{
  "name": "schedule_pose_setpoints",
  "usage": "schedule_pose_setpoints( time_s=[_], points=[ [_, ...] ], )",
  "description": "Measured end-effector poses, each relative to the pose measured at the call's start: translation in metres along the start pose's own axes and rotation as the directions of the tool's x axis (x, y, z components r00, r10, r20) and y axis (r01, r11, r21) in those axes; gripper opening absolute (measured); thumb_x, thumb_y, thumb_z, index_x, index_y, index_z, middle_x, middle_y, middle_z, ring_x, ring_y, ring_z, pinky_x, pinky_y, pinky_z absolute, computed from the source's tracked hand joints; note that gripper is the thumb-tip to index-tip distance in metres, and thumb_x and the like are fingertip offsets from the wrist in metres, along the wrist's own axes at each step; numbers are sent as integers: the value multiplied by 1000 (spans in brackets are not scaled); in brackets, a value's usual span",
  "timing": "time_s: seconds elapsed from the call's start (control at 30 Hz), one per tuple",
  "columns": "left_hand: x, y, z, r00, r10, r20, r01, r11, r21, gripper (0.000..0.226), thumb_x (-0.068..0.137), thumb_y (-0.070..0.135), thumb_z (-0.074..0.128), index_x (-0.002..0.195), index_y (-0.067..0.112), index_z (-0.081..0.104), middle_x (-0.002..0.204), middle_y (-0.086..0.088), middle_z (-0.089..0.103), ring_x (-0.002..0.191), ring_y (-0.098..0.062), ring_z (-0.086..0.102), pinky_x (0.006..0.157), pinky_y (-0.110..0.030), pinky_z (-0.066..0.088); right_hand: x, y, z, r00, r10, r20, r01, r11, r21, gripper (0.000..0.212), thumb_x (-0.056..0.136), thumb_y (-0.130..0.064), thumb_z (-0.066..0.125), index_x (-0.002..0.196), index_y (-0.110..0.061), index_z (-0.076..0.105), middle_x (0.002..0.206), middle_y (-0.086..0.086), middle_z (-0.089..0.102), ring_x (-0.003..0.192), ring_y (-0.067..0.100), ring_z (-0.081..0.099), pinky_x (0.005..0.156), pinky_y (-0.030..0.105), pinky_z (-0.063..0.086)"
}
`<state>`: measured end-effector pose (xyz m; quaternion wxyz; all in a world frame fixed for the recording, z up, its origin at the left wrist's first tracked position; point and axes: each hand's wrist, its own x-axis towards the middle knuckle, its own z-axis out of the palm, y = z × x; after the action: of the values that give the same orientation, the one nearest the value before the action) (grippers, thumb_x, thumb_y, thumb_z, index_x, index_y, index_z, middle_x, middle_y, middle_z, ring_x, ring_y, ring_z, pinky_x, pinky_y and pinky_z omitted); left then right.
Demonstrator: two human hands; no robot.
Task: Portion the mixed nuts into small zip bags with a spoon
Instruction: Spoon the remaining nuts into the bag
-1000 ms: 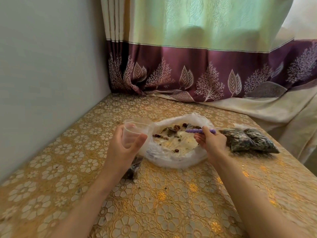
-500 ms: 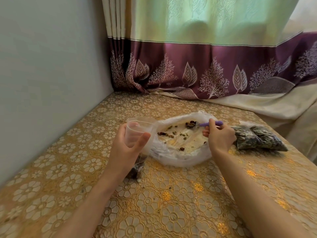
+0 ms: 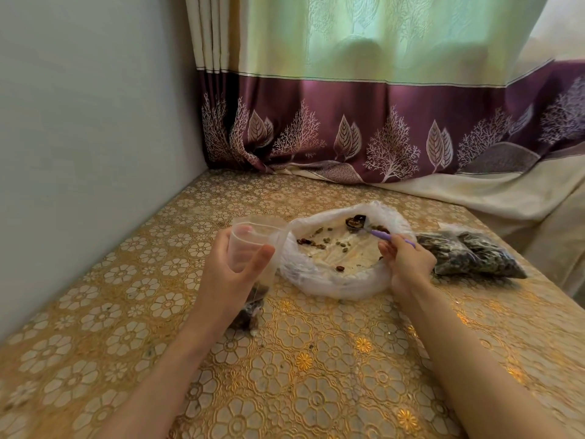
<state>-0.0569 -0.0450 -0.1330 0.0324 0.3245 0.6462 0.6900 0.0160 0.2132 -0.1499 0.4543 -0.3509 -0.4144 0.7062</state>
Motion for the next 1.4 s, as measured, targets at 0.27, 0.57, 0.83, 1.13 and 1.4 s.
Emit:
schedule_pose_setpoints(
  time_s=[0.27, 0.57, 0.83, 1.13, 1.4],
  points=[
    [-1, 0, 0, 1000, 3, -3, -3, 1000, -2, 81, 46, 82, 63, 109, 33, 49, 106, 2, 66, 88, -7, 68, 61, -17, 53, -5, -4, -4, 1000, -18, 15, 18, 1000, -1, 9, 90, 0, 57, 92, 3, 65, 91, 13, 72, 58, 7, 61, 54, 12, 52],
    [-1, 2, 2, 1000, 4, 5, -4, 1000, 29, 79, 44, 85, 60, 105, 36, 48, 104, 6, 65, 83, -2, 68, 57, -14, 52, -16, -12, -10, 997, -6, 82, 2, 999, 48, 14, 92, -3, 56, 80, -3, 62, 86, 15, 72, 64, 15, 62, 63, 19, 56],
    [0, 1, 2, 1000, -12, 25, 10, 998, 68, 100, 39, 88, 59, 117, 25, 48, 107, 3, 64, 83, -4, 68, 56, -16, 52, -55, -44, -13, 977, -36, 210, 29, 999, 37, 19, 91, -5, 57, 75, -3, 65, 67, 8, 71, 58, 12, 65, 60, 20, 57],
    [0, -1, 1, 999, -39, 35, 37, 998, 53, 107, 35, 87, 61, 120, 23, 49, 106, 2, 65, 82, -7, 69, 57, -16, 53, -111, -81, 1, 811, -94, 577, 117, 993, -2, 18, 90, -13, 60, 77, -6, 72, 73, 11, 72, 64, 15, 68, 57, 19, 54],
    [1, 0, 1, 998, -60, 3, 60, 998, -15, 83, 35, 84, 65, 100, 33, 51, 90, 7, 69, 75, -1, 68, 53, -11, 49, -130, -83, 8, 581, -240, 777, 492, 865, -100, 14, 88, 1, 57, 91, -7, 68, 78, 14, 71, 65, 20, 66, 62, 25, 57]
  ],
)
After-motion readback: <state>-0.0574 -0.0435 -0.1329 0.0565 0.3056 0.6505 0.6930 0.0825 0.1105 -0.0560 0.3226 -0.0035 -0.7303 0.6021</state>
